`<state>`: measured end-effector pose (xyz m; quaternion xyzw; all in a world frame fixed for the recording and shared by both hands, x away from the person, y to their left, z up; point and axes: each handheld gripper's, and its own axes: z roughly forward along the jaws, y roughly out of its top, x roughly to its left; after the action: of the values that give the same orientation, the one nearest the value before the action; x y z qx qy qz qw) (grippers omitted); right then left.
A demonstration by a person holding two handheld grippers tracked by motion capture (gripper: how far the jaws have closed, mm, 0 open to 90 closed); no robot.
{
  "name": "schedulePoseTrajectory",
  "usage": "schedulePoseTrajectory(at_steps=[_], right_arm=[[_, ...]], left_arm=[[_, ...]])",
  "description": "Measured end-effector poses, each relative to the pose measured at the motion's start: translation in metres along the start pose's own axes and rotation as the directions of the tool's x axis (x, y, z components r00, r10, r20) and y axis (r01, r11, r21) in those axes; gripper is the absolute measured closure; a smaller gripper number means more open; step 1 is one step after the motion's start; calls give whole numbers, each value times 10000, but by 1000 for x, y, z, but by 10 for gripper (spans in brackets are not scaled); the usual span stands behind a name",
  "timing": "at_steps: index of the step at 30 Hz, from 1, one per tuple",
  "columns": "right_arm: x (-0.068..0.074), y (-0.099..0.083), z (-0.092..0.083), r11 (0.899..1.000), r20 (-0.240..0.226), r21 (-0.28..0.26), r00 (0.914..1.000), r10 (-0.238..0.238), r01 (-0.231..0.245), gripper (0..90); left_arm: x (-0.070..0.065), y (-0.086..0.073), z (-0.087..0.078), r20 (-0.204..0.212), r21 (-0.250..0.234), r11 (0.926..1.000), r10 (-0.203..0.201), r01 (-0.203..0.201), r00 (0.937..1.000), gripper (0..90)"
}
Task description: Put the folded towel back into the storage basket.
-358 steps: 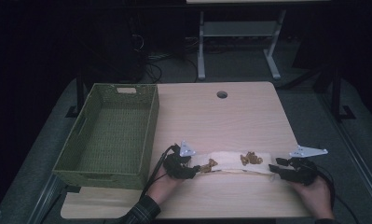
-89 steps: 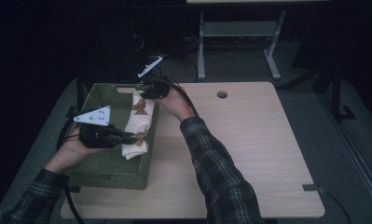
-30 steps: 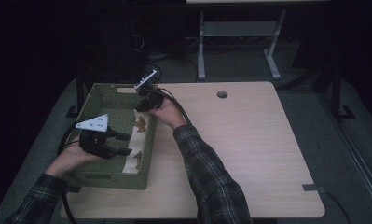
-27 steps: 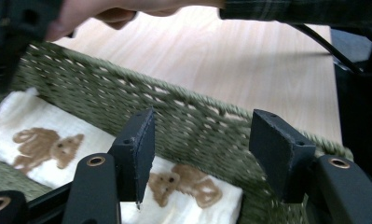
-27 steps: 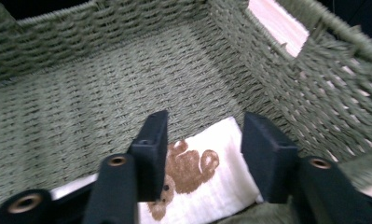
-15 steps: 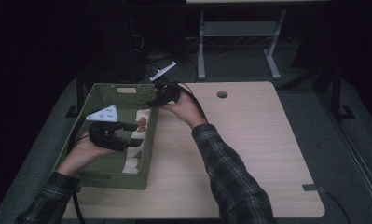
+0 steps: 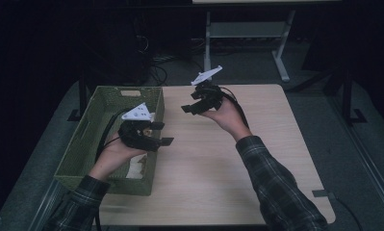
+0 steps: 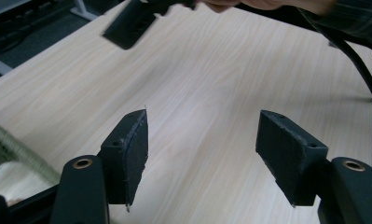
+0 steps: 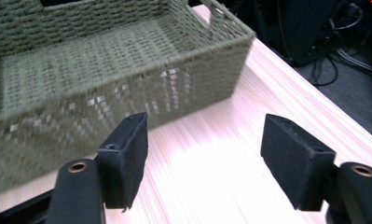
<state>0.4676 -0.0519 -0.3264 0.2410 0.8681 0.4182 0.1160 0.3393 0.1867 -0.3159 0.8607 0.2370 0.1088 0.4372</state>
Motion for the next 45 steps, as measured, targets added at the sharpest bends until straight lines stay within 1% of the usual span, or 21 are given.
schedulePoseTrajectory(at_steps=[2,4,6,8,9,12,14,17,19,21,24,26,28,31,34,36,37,39,41,43,45], right_arm=[[-1,-8,-12,10000,173,-69,9998,1,0,288],[-3,-17,-24,9998,232,-104,9996,151,-148,272],[-3,-27,-36,9993,426,-132,9984,362,-357,265],[-2,-37,-48,9988,592,-257,9973,437,-422,257],[-2,-42,-54,9982,657,-349,9965,514,-492,255],[-3,-58,-69,9972,816,-446,9946,639,-604,238],[-3,-72,-78,9963,990,-477,9921,765,-720,221],[-1,-90,-86,9959,1177,-396,9893,857,-815,202],[0,-101,-90,9956,1255,-376,9881,895,-854,191],[2,-113,-93,9945,1281,-404,9866,1013,-969,187],[6,-132,-98,9910,1244,-525,9838,1288,-1231,183],[10,-145,-99,9901,1302,-472,9819,1376,-1325,163],[14,-157,-101,9895,1527,-409,9778,1432,-1385,154],[17,-177,-106,9836,1659,-494,9697,1792,-1733,149],[19,-196,-110,9784,1889,-543,9601,2061,-1993,141],[20,-208,-111,9757,1956,-547,9560,2187,-2120,138],[21,-213,-112,9726,1979,-553,9523,2324,-2258,137],[24,-226,-114,9703,2094,-584,9475,2419,-2348,135],[26,-239,-116,9667,2177,-599,9419,2560,-2489,132],[28,-250,-117,9619,2318,-383,9340,2720,-2706,109],[31,-260,-117,9606,2606,-103,9267,2706,-2776,91]], left_arm=[[-5,5,6,-150,-23,10000,-83,83,9999,334],[-10,8,13,-239,-40,9999,-116,115,9996,331],[-16,11,20,-330,32,9999,-135,136,9994,308],[-20,13,25,-414,57,10000,-43,45,9991,299],[-23,14,28,-419,-11,9999,-118,118,9991,295],[-32,17,38,-485,-73,10000,-61,58,9988,282],[-38,18,45,-667,-104,9999,-9,2,9978,262],[-46,15,55,-857,-87,9999,79,-87,9963,253],[-53,10,66,-1056,-28,9999,162,-166,9943,247],[-57,5,74,-1131,50,9998,218,-214,9933,244],[-63,-4,87,-1007,213,9997,151,-130,9948,235],[-67,-9,96,-899,309,9995,66,-38,9959,230],[-69,-15,104,-858,339,9994,34,-5,9963,226],[-71,-24,112,-926,255,9996,-82,107,9957,226],[-71,-33,119,-1028,416,9991,-72,115,9947,226],[-71,-41,122,-951,430,9987,-246,288,9952,226],[-72,-44,123,-932,484,9984,-229,275,9954,226],[-74,-52,126,-962,588,9982,-96,153,9953,220],[-74,-58,130,-909,692,9975,-81,145,9958,215],[-75,-63,135,-883,868,9962,-13,90,9961,210],[-75,-68,139,-961,1101,9939,99,8,9953,205]])
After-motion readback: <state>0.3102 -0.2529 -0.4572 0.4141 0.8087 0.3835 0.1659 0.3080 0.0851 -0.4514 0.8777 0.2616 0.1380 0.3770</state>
